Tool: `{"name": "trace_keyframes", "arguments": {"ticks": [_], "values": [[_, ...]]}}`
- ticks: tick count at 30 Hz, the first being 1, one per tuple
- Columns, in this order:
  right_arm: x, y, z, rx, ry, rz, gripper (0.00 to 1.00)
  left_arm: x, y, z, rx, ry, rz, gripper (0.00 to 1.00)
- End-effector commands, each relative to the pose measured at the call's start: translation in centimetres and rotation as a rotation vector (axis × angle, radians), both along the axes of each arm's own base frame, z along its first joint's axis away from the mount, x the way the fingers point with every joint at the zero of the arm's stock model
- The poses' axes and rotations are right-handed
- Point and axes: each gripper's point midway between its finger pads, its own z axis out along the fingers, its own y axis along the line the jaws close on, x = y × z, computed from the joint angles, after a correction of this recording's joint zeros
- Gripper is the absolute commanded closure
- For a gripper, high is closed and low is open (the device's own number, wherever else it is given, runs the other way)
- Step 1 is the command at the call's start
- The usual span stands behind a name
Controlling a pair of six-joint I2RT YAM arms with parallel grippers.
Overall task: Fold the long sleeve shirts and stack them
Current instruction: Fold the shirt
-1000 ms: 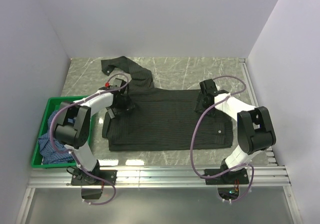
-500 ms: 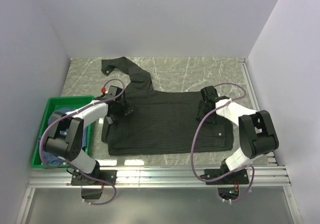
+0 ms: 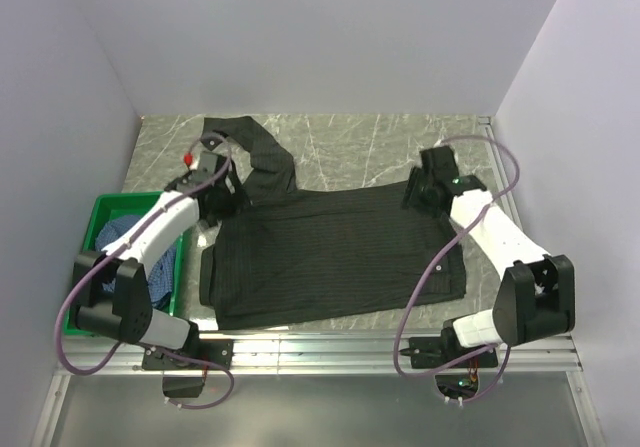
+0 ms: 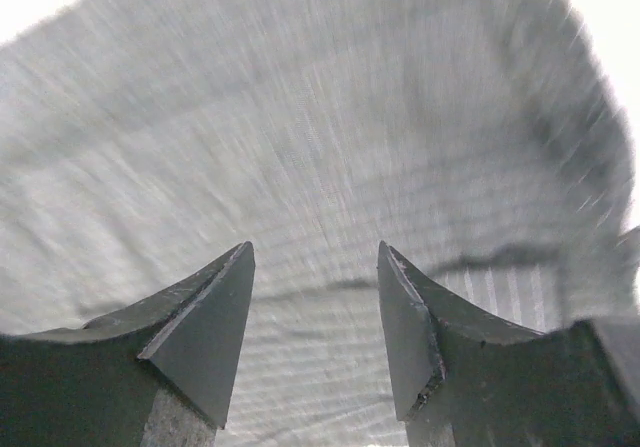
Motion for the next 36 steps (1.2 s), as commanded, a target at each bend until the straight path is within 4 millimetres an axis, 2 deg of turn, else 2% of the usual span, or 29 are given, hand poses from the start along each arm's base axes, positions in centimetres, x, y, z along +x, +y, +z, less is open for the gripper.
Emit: {"name": "trace_keyframes", "arguments": {"ticks": [1,2,3,5,6,8,9,11,12,13,14,16,23,24,26,30,36], "values": [[4.3,-2.1,4.8,-0.04,-0.149,-0.023,0.41,5.2,1.7,3.4,0.075,-0.147,-0.021,0.09],[5.2,-2.9,5.3,-0.039,-0.164,-0.046,0.41,6.9,2.0,4.2,0.066,-0.19,-0.017,0.09],[6.4,-3.1,5.6,-0.032,-0.173,-0.043,0.42,7.6,1.9,3.2,0.063,-0.164,-0.04,0.1],[7.9,-4.4,5.4,0.01,-0.172,-0.068,0.43,9.7,2.4,3.4,0.054,-0.185,-0.056,0.11],[8.7,-4.9,5.8,0.028,-0.187,-0.076,0.43,10.3,2.5,2.0,0.054,-0.154,-0.062,0.11],[10.0,-5.3,5.9,0.065,-0.206,-0.076,0.44,11.9,2.4,2.0,0.024,-0.16,-0.084,0.13],[10.7,-6.3,5.5,0.075,-0.199,-0.087,0.44,12.3,2.5,0.5,0.026,-0.121,-0.096,0.14],[11.7,-6.7,5.4,0.071,-0.208,-0.076,0.46,13.5,2.4,0.3,0.013,-0.117,-0.116,0.16],[12.5,-6.9,4.9,0.056,-0.212,-0.056,0.47,13.8,2.3,-0.8,0.011,-0.092,-0.135,0.17],[12.9,-7.3,4.7,0.051,-0.212,-0.048,0.48,13.9,2.1,-1.0,0.0,-0.083,-0.152,0.17],[13.4,-7.4,3.6,0.045,-0.188,-0.039,0.49,14.5,2.1,-0.9,-0.002,-0.089,-0.161,0.18],[14.4,-7.9,3.3,0.025,-0.176,-0.018,0.5,14.7,2.1,-1.7,-0.003,-0.069,-0.17,0.19],[16.8,-7.7,-1.9,0.047,-0.085,-0.01,0.49,13.8,0.8,-4.0,-0.065,-0.032,-0.23,0.23],[17.0,-7.8,-2.2,0.034,-0.085,0.005,0.49,13.7,0.6,-4.3,-0.07,-0.021,-0.234,0.23],[17.1,-7.7,-3.6,0.03,-0.055,0.043,0.47,13.4,0.4,-4.8,-0.084,-0.009,-0.243,0.23],[17.7,-7.3,-4.5,0.019,-0.032,0.145,0.45,13.1,0.5,-6.2,-0.08,0.037,-0.246,0.23],[17.2,-6.5,-6.6,0.035,0.021,0.24,0.45,12.4,0.5,-8.0,-0.08,0.101,-0.244,0.24]]}}
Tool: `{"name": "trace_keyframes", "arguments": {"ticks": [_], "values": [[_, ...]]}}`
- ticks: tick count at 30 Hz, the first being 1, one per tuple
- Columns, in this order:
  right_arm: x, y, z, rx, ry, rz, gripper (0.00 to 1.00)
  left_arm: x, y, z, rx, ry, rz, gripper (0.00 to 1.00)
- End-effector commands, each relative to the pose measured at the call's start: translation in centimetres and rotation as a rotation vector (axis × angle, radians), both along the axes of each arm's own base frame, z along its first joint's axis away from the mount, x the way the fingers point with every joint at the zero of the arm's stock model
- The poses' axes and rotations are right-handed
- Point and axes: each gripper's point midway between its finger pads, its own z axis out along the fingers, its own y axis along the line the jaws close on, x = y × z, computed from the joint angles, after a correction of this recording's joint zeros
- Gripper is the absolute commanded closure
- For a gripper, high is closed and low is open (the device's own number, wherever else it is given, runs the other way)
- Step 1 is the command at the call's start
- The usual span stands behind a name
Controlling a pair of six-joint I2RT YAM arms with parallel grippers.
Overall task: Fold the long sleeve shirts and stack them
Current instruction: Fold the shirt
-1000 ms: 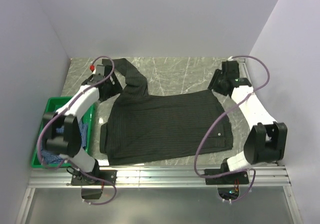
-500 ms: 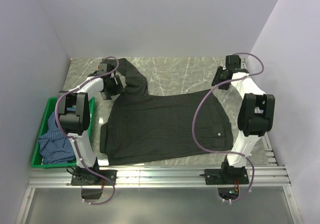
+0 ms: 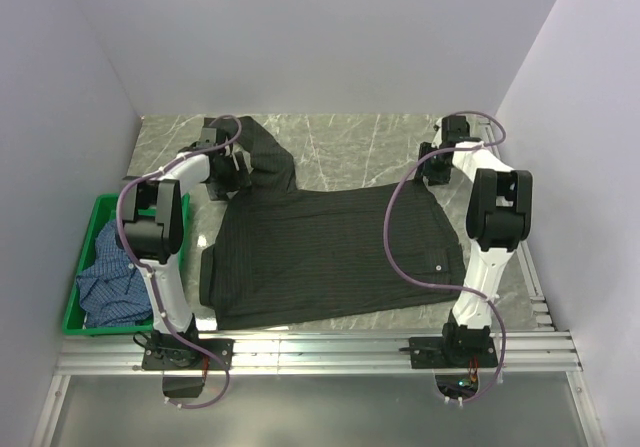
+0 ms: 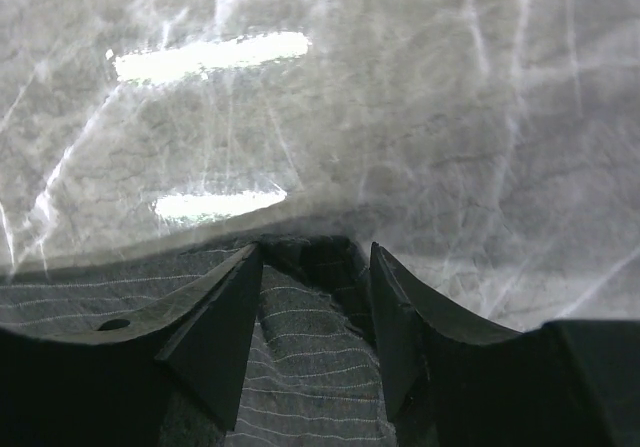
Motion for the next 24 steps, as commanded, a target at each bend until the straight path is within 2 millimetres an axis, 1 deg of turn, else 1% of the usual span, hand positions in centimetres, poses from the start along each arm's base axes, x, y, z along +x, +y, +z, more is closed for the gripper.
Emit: {"name": "trace_keyframes", "arguments": {"ticks": [1,4,6,8,12,13,15,16,18,19,20,22,24], "values": [[1.0,0.6,0.8,0.002,-0.027,0.095,0.46,-1.2,-0.1,-2.3,-0.004,0.084,-0.021,0.24],[0.5,1.3,0.0,0.003,-0.002,0.135,0.47,-1.6,-0.5,-2.7,-0.002,0.102,-0.033,0.27],[0.3,1.4,-0.2,0.001,0.008,0.14,0.48,-1.8,-0.7,-2.7,0.0,0.105,-0.042,0.29],[0.3,1.4,-0.5,-0.003,0.011,0.139,0.5,-2.0,-0.8,-2.8,0.01,0.11,-0.049,0.3],[0.5,2.0,-0.6,0.019,0.004,0.154,0.57,-2.2,-0.9,-3.2,0.011,0.122,-0.054,0.38],[0.5,2.0,-0.7,0.026,0.004,0.156,0.62,-2.2,-1.0,-3.2,0.009,0.124,-0.056,0.41],[0.4,2.3,-0.8,0.038,0.005,0.163,0.67,-2.2,-1.0,-3.3,0.013,0.124,-0.061,0.48],[0.3,2.4,-0.8,0.041,0.004,0.166,0.77,-2.1,-0.9,-3.3,0.019,0.124,-0.059,0.49],[0.4,2.3,-0.8,0.039,0.001,0.164,0.86,-2.2,-0.8,-3.4,0.023,0.126,-0.059,0.51],[0.4,2.4,-0.7,0.038,0.0,0.164,0.93,-2.3,-0.9,-3.6,0.022,0.129,-0.062,0.52],[0.3,2.3,-0.8,0.038,0.003,0.164,0.95,-2.3,-0.9,-3.7,0.021,0.133,-0.063,0.56],[0.3,2.0,-0.7,0.026,0.003,0.157,1.0,-2.2,-0.9,-3.7,0.022,0.131,-0.061,0.57],[0.4,2.0,-0.8,0.018,0.004,0.154,1.0,-2.2,-0.9,-4.0,0.027,0.136,-0.065,0.59]]}}
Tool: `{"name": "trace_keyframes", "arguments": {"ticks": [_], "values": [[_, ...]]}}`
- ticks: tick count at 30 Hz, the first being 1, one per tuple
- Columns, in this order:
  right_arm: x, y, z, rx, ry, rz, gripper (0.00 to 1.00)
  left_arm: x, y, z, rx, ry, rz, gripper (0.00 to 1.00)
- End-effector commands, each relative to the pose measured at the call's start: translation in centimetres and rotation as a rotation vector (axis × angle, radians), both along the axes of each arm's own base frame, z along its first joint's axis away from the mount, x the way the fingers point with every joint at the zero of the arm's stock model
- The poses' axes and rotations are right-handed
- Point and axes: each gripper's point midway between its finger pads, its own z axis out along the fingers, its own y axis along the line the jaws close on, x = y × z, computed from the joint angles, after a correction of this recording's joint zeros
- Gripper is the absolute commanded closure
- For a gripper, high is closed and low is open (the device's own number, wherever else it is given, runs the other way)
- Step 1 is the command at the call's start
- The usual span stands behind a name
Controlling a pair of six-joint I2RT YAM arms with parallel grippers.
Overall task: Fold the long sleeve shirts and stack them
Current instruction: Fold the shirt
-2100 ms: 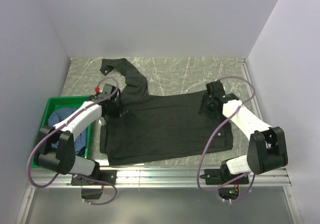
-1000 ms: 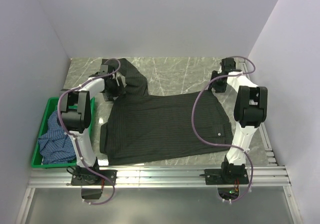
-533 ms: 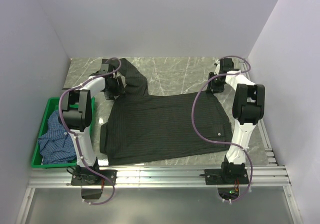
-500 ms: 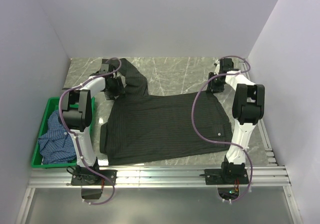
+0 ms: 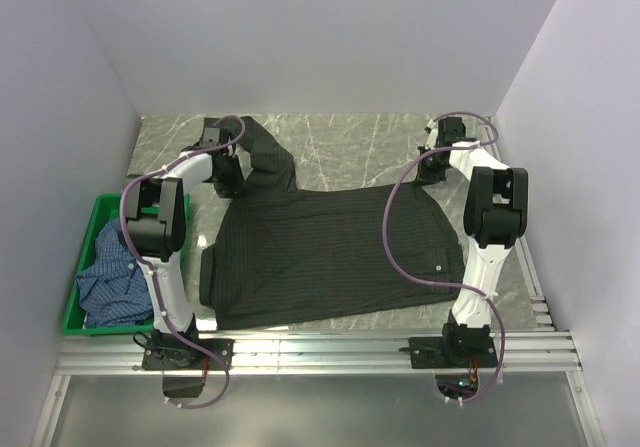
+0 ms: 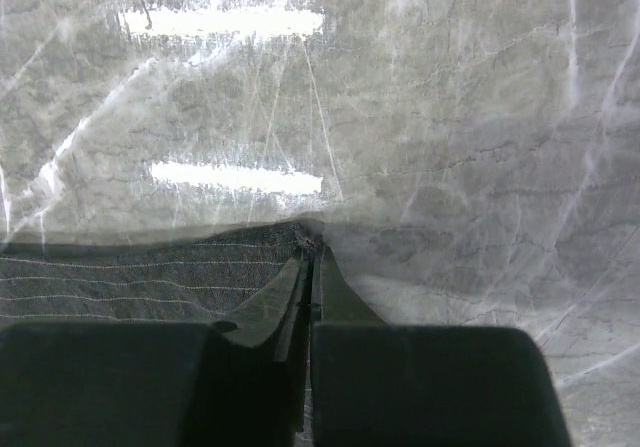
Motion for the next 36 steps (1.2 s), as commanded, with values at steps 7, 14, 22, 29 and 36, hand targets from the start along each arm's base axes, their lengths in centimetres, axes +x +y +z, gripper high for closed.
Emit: {"name": "trace_keyframes", "arguments": {"ticks": [7,14,22,29,36], "values": [[0.6,0.0,0.3,-0.019,-0.03,-0.018,1.0,-1.6,-0.6,-3.3,0.017,0.091,-0.053,0.99],[1.4,-1.0,3.2,-0.052,-0.114,-0.064,1.0,0.2,-0.2,-0.5,0.043,-0.023,-0.064,0.99],[1.9,-1.9,9.2,-0.075,-0.249,-0.128,1.0,1.5,0.5,4.0,0.07,-0.135,-0.034,0.99],[0.5,-2.3,9.8,-0.071,-0.272,-0.188,1.0,0.4,0.9,6.4,0.066,-0.185,0.02,0.99],[-1.3,-2.6,9.7,-0.075,-0.275,-0.242,1.0,-1.8,0.7,8.5,0.056,-0.229,0.021,1.0]]}}
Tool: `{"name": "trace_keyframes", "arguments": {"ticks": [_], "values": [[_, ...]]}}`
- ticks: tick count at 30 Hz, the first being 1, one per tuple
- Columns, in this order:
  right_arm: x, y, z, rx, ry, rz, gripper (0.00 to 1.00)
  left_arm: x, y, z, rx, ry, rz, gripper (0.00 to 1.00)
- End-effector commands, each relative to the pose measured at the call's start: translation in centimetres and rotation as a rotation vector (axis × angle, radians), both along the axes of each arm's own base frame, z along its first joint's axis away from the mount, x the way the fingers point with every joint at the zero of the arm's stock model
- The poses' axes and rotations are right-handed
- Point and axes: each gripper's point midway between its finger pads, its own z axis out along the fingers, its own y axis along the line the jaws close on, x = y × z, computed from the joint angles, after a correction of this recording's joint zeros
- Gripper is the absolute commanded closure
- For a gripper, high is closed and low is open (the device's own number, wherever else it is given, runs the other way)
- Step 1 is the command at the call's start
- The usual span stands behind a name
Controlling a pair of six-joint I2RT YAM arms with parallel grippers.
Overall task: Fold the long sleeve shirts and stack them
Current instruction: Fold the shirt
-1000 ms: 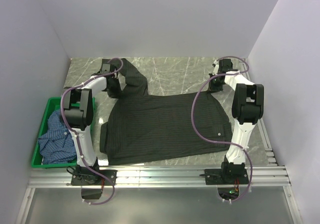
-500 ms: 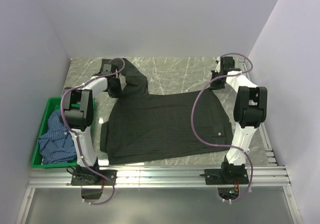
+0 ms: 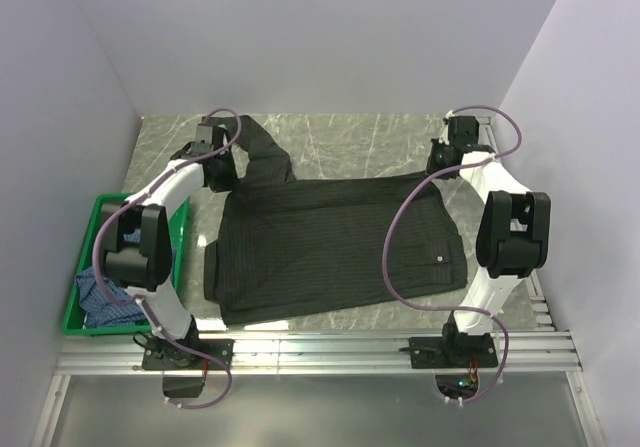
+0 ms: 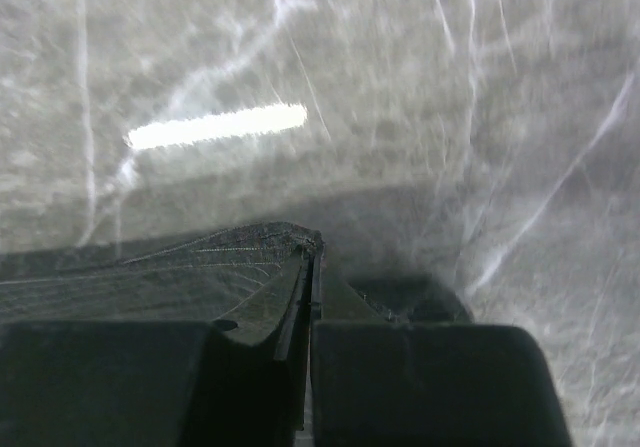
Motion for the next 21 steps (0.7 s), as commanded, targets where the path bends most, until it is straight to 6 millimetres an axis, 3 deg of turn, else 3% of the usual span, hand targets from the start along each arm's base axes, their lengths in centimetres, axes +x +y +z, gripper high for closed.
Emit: {"name": "trace_keyframes", "arguments": {"ticks": [1,2,15,17,21], "values": [[-0.2,-0.9,2.5,-0.02,-0.085,-0.066,1.0,-0.7,0.2,1.7,0.009,-0.054,0.024,0.99],[-0.2,-1.0,2.6,-0.014,-0.097,-0.08,1.0,-0.9,0.2,2.2,0.009,-0.069,0.025,1.0],[-4.2,-1.3,1.5,0.017,-0.07,-0.199,1.0,-6.8,-0.1,0.1,-0.028,0.009,0.118,0.99],[-4.8,-1.1,1.1,0.035,-0.065,-0.216,1.0,-7.2,-0.2,0.3,-0.039,-0.002,0.128,0.98],[-6.1,-0.9,-1.0,0.064,-0.01,-0.257,1.0,-9.0,-0.4,-1.3,-0.051,0.044,0.142,0.97]]}}
